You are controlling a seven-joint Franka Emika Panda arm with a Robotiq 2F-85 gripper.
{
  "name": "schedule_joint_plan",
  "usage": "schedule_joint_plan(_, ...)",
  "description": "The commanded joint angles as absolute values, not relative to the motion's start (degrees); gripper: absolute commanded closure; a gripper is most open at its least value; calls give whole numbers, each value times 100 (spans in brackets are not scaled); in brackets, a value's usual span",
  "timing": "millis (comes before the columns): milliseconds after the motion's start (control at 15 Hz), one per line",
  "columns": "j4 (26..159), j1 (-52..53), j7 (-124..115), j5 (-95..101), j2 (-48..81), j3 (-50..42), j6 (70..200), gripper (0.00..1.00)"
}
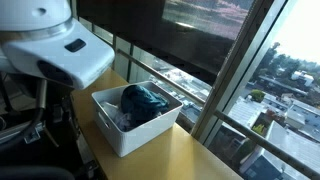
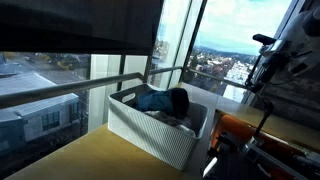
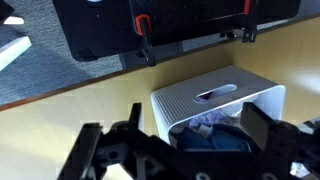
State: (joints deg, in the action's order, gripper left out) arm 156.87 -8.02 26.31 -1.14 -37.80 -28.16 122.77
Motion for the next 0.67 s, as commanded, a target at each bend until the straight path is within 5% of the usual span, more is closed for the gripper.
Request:
schedule_joint_plan(0, 15679, -943, 2721, -228, -3735, -2675, 12264, 0)
schedule_joint_plan(600, 15030, 56, 2532, -766, -3080, -1831, 12831, 0)
